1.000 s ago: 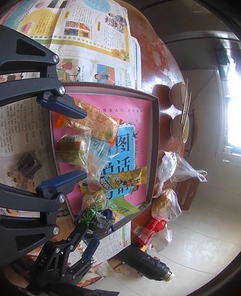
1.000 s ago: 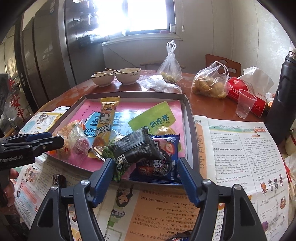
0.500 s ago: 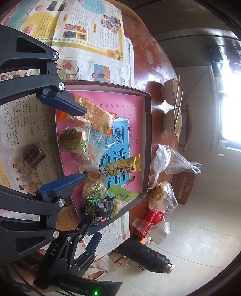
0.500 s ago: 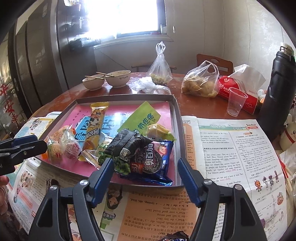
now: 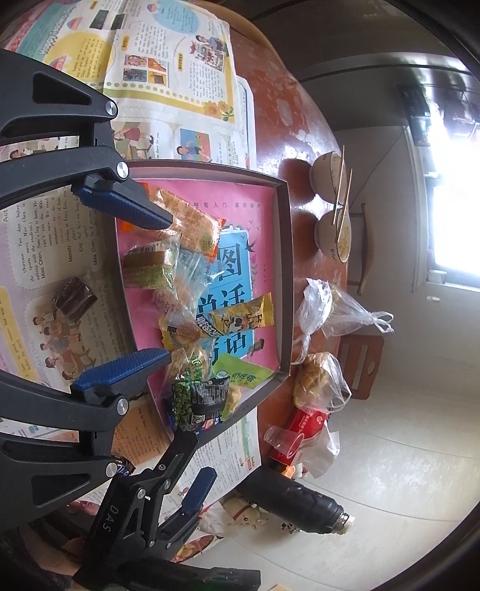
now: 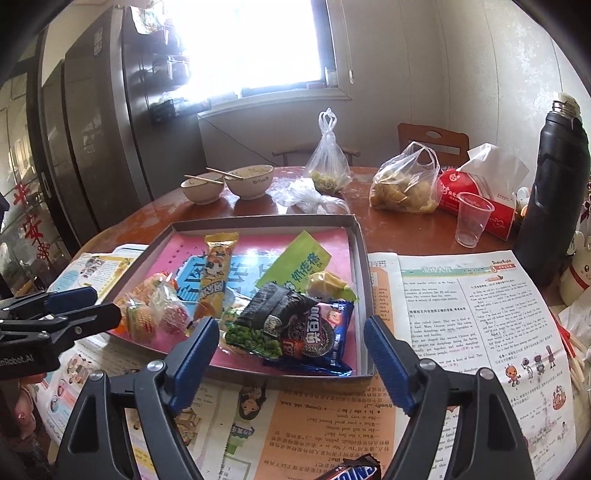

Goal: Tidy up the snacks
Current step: 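Open the right tool to release the pea snack bag while the left tool releases the cake bag, then grasp the Snickers bar with the right tool while the left tool grasps the brown chocolate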

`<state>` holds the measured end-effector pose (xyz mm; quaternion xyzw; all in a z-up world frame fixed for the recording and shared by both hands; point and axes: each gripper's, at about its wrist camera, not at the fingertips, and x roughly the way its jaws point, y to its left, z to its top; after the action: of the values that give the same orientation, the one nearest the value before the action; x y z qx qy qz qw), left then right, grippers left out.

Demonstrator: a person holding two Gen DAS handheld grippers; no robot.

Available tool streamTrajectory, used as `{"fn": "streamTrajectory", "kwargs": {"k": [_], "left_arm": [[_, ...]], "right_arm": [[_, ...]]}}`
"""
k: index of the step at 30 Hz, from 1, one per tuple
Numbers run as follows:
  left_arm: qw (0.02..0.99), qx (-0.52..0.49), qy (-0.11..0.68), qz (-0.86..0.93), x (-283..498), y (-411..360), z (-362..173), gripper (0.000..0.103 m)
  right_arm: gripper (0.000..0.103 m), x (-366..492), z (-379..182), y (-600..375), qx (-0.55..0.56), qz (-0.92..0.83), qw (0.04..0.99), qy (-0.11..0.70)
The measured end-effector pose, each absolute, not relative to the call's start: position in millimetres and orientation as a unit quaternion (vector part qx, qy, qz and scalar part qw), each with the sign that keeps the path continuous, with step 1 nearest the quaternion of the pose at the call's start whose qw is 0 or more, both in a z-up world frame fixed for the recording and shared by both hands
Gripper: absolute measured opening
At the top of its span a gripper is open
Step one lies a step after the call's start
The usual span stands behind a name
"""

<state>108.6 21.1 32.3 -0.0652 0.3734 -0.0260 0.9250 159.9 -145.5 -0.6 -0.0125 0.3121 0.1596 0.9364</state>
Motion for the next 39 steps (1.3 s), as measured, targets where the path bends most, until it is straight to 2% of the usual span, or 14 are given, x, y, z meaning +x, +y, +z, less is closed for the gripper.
{"fn": "streamTrajectory", "kwargs": {"k": [19,27,39], "left_arm": [[0.919,-0.062,0.386,-0.046,88,19,31,0.069],[0.909,-0.057,0.410,-0.050,80,15,12,0.069],[0.898,-0.049,0.436,-0.045,77,13,-14,0.069]], "right_arm": [[0.088,119,14,-169,0.003,0.192,0.936,0.296],[0.089,96,-1,-194,-0.006,0.180,0.931,0.318],[0.089,77,-42,-197,-0.032,0.179,0.901,0.393]]}}
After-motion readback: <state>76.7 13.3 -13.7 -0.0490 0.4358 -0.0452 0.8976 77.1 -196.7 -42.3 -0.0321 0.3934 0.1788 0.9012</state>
